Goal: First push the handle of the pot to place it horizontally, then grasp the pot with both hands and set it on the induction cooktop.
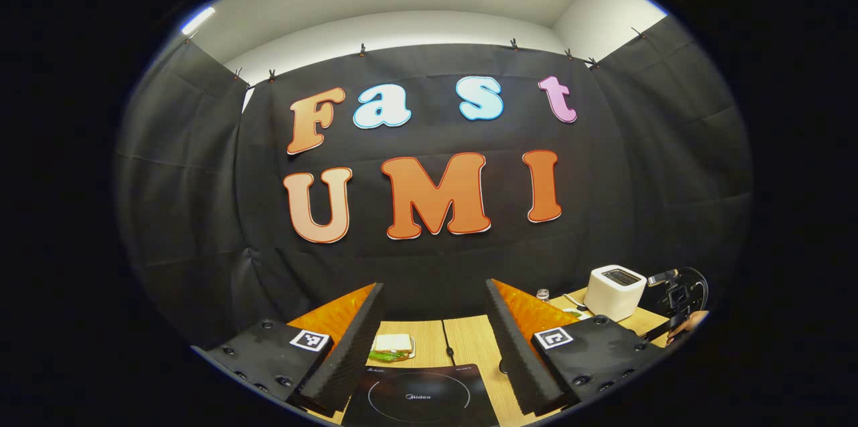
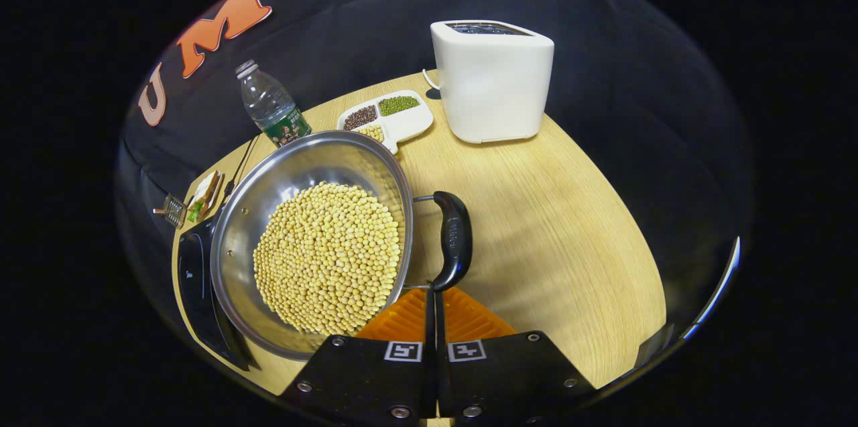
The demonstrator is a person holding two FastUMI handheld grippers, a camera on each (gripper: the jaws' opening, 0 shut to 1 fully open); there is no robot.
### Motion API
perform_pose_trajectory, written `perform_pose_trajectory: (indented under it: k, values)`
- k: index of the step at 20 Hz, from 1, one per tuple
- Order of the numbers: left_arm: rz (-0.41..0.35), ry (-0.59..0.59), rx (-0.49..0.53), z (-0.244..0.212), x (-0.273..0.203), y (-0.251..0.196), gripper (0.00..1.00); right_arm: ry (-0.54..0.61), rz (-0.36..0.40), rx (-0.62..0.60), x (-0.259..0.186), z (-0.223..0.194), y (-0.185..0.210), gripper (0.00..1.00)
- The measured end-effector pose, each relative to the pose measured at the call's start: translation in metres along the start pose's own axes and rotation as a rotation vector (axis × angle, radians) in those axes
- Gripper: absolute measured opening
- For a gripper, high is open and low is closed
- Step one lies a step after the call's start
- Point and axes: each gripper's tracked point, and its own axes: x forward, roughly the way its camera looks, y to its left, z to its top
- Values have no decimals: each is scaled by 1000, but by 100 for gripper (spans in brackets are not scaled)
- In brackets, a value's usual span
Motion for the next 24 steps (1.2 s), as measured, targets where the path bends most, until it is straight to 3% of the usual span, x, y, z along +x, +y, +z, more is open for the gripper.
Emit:
perform_pose_trajectory:
  k: [10, 14, 20, 24]
  values:
    - [7, 44, 4, -25, 15, 9, 93, -29, -35, -3, 23, 39, 4, 0]
    - [-10, 56, 22, -36, 20, -2, 98, -47, -40, -3, 36, 52, 5, 0]
    - [-101, 135, 18, -75, 35, -48, 98, -69, -34, 5, 44, 66, 2, 0]
    - [-170, 232, 6, -114, 46, -87, 96, -95, 9, 27, 46, 74, 6, 1]
